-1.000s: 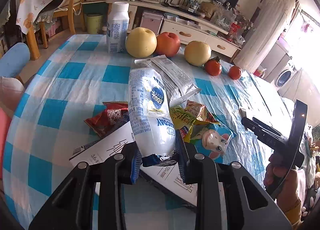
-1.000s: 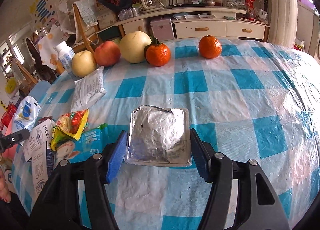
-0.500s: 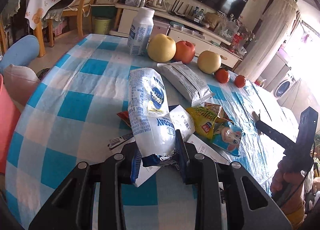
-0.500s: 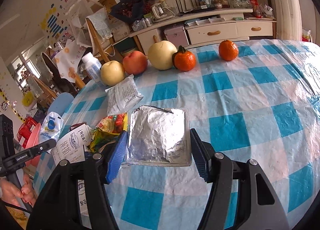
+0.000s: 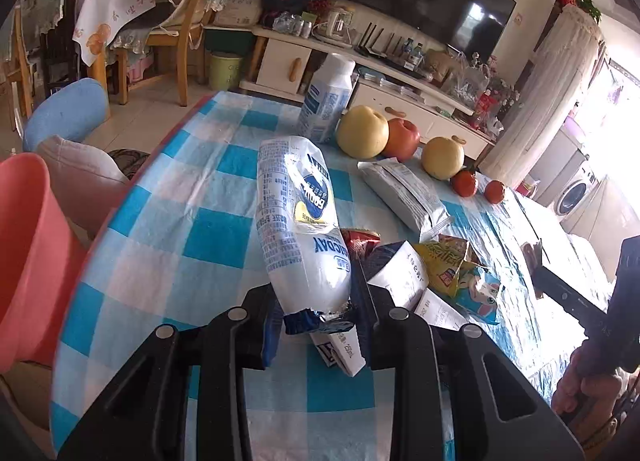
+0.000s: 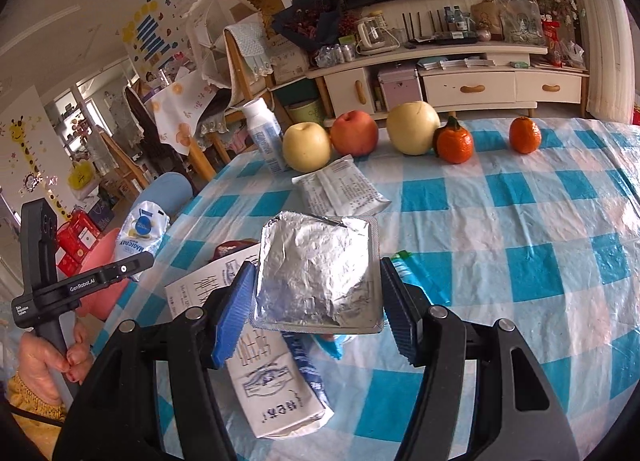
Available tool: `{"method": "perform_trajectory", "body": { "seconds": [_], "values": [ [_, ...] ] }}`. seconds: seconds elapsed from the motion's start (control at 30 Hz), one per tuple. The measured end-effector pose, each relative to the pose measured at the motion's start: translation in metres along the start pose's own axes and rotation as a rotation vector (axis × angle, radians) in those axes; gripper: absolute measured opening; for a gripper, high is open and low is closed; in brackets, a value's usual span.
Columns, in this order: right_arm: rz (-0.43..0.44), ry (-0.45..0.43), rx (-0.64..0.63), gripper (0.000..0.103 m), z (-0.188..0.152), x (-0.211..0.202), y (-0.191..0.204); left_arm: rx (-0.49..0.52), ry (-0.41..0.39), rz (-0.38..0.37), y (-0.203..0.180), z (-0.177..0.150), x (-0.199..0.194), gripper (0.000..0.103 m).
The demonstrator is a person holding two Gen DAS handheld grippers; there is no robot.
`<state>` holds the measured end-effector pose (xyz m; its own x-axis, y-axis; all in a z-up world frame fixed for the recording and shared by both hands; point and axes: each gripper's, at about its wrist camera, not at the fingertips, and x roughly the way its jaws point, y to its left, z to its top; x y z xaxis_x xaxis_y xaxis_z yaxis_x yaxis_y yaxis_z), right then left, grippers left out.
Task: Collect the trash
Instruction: 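Lift the white bag and foil tray and carry both over the pink bucket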
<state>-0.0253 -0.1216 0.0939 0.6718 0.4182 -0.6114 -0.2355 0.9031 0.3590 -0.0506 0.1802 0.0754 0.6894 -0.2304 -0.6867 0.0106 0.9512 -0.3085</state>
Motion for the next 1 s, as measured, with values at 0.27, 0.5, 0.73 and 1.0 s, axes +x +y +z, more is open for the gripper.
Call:
{"method": "perform_trajectory", "body": {
  "seconds": [0.27, 0.5, 0.73, 1.0],
  "values": [
    [0.055, 0.041, -0.052, 0.063, 0.0, 0.02, 0.055, -0.057, -0.075, 0.051, 0.039, 0.013, -0.031, 0.032],
    [0.159, 0.054, -0.186, 0.063, 0.013, 0.036, 0.145, -0.158, -0.163, 0.129, 0.099, 0.025, -0.069, 0.032],
    [0.294, 0.075, -0.342, 0.063, 0.023, 0.07, 0.258, -0.368, -0.221, 0.218, 0.192, 0.018, -0.101, 0.032],
    [0.343, 0.106, -0.548, 0.064, 0.009, 0.127, 0.36, -0.576, -0.241, 0.263, 0.272, 0.001, -0.117, 0.032]
  ]
}}
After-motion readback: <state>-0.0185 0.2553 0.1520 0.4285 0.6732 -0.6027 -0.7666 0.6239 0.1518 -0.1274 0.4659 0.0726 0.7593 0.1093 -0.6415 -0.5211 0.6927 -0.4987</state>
